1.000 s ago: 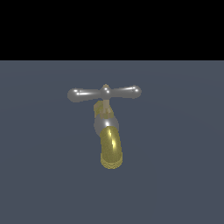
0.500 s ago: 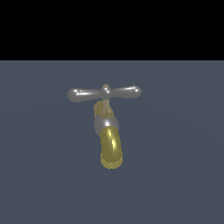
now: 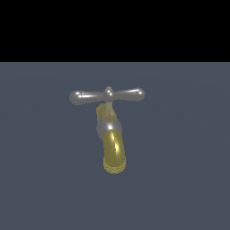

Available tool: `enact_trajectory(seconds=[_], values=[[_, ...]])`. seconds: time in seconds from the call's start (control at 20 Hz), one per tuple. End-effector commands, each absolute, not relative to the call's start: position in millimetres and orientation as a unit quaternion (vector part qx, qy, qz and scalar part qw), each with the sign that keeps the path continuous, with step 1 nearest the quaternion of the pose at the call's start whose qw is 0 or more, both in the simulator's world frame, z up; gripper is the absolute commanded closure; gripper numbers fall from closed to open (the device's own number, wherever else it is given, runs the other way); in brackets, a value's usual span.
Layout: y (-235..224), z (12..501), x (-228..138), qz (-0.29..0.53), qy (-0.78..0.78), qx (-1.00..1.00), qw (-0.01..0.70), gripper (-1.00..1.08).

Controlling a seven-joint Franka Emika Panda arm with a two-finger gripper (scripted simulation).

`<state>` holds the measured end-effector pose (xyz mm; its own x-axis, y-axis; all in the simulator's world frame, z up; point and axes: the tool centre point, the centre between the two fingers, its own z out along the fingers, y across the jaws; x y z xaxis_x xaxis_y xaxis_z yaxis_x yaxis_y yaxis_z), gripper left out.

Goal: Turn on the faucet by rotating a designated handle.

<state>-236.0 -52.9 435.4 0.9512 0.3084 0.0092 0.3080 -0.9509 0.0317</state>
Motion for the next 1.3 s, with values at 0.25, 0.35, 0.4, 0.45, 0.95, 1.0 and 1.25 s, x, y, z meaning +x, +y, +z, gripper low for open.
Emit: enact_trajectory(seconds=[0.25,0.35,0.4,0.45,0.95,1.0,1.25], values=[[-68,404,-224,0.006,0.25,0.968,0.014,1.08],[-71,395,-220,0.006,0.274,0.962,0.013,1.08],[-73,391,-219,0.006,0.287,0.958,0.013,1.08],[-75,387,-217,0.006,0.299,0.954,0.013,1.08],[-89,345,-195,0.004,0.417,0.909,0.011,1.08],[-90,341,-193,0.004,0.428,0.903,0.011,1.08],[-95,320,-180,0.003,0.484,0.875,0.01,1.08]])
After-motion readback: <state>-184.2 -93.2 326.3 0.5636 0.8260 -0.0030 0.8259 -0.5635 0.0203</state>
